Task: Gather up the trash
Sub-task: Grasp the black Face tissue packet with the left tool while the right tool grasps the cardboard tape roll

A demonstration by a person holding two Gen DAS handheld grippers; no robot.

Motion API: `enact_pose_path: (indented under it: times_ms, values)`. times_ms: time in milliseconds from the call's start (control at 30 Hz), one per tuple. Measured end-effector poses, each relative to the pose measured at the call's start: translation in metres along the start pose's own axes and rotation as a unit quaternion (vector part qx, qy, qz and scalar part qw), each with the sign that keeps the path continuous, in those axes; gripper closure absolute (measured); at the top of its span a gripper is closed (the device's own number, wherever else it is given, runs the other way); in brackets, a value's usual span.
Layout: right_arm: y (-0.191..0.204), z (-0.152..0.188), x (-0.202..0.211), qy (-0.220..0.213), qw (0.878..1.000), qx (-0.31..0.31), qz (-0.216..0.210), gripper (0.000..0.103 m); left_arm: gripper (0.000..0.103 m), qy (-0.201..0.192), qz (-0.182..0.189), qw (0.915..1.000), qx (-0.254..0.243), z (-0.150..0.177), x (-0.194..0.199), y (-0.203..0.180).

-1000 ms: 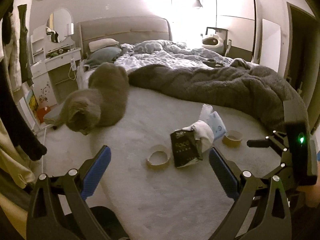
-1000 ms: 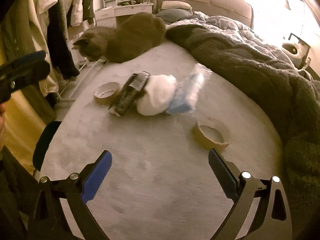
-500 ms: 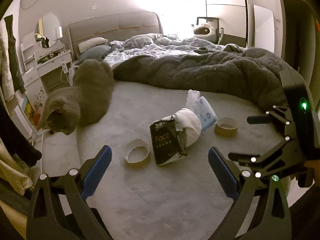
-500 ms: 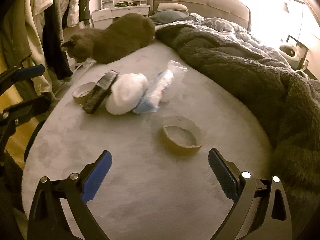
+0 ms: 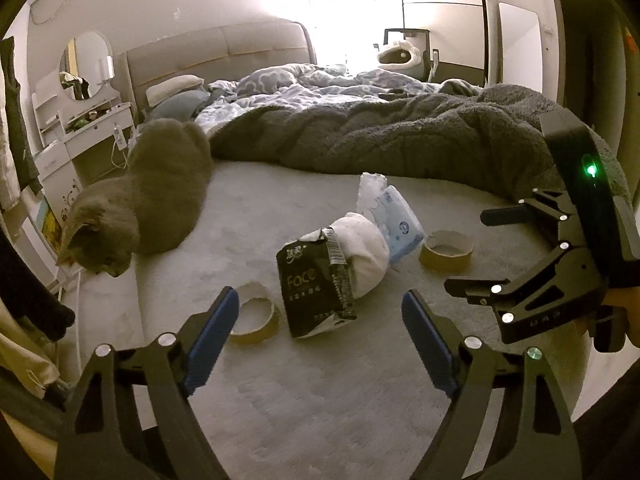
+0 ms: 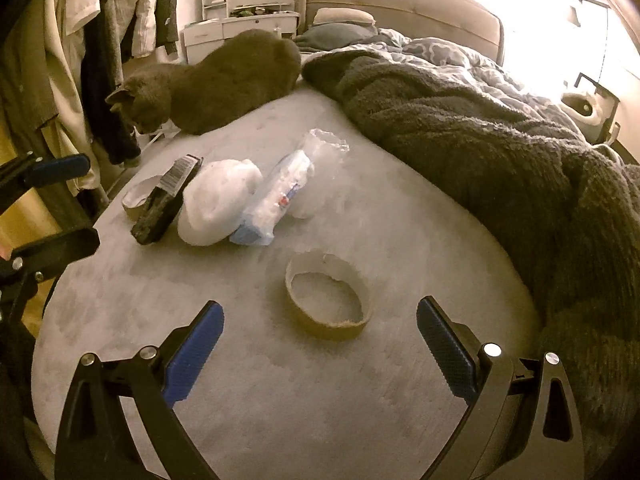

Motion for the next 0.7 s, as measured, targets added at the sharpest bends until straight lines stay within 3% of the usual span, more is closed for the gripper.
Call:
enact_pose_path:
  times_ms: [467, 567, 700]
  values:
    - [-0.012, -0.005, -0.011, 0.006, 1.000, 0.003, -0.013, 0.005, 0.052, 0.048, 0.011, 0.9987, 0.008, 0.004, -0.036, -0.014]
    - [-0.011, -0.008, -0.012, 0.008, 1.000, 0.010, -0.018, 0.005, 0.066, 0.056, 0.004, 0.9984, 0.003, 0.004, -0.042, -0.017]
    - [-0.016, -0.008, -0.014, 0.011, 1.000, 0.008, -0.023, 0.005, 0.070, 0.059, 0.012, 0.9982, 0.009, 0.003, -0.044, -0.018]
Point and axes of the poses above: each gripper's, at about its wrist camera, not at the fingertips, and x roughly against the way its jaws point, y to its left, z to its underside, the point moved 2 cm from there along -x, roughly the way its jaws point, and after that the axes turned 11 degrees about -z, right-handed, at the moved point
